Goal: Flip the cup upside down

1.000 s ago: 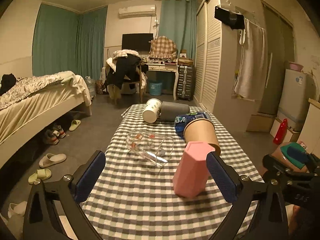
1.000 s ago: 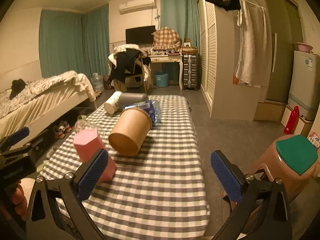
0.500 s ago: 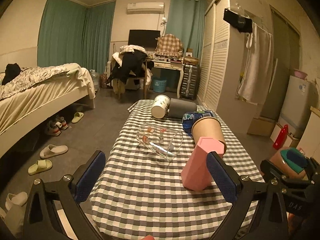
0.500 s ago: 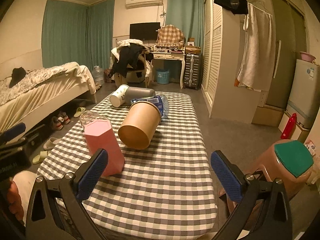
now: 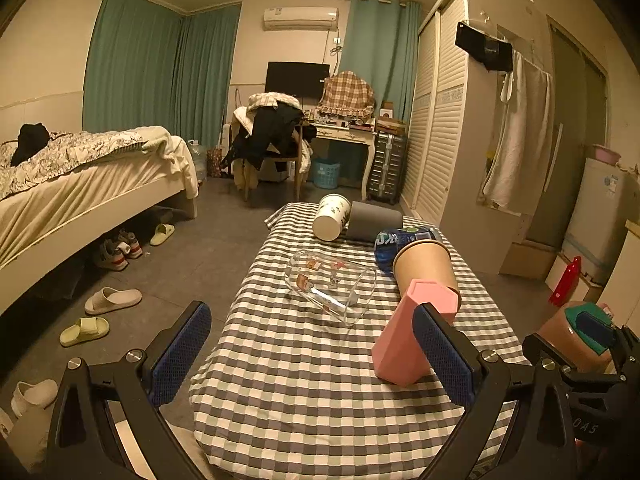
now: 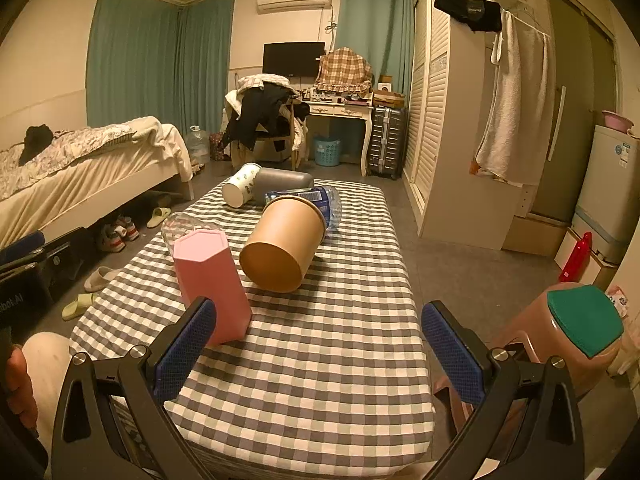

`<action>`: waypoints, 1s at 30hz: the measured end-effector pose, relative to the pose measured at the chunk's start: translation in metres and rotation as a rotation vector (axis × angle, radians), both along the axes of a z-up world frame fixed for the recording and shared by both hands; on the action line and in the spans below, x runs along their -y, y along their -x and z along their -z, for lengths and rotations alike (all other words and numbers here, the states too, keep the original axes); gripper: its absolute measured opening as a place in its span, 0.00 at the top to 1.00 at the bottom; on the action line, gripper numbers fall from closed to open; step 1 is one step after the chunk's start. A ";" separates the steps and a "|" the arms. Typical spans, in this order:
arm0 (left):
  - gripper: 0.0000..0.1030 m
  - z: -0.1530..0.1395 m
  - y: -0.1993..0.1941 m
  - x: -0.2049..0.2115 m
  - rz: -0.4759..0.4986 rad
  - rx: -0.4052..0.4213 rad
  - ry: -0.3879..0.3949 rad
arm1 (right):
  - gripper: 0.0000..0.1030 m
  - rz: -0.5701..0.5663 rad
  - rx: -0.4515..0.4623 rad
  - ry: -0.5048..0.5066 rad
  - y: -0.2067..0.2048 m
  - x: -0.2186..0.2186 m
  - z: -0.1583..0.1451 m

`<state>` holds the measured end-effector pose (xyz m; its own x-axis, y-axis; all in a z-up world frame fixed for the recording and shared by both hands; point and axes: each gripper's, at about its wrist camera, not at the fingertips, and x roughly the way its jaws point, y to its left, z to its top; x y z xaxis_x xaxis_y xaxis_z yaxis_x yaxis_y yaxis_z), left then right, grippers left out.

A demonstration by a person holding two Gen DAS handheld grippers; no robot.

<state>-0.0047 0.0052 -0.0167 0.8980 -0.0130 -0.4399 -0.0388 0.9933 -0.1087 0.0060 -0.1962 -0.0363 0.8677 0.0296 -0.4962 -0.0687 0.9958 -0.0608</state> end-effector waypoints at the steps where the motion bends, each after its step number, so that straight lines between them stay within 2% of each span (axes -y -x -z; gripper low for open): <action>1: 0.00 0.000 0.000 0.000 0.000 0.000 -0.003 | 0.00 0.000 -0.001 -0.002 0.000 0.000 0.000; 30: 0.00 0.003 -0.001 0.002 0.002 -0.006 -0.026 | 0.00 -0.004 -0.021 0.000 -0.004 -0.003 0.005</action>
<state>-0.0033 0.0034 -0.0195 0.8955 -0.0031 -0.4451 -0.0374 0.9959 -0.0822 0.0101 -0.1927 -0.0417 0.8569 0.0328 -0.5144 -0.0739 0.9955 -0.0595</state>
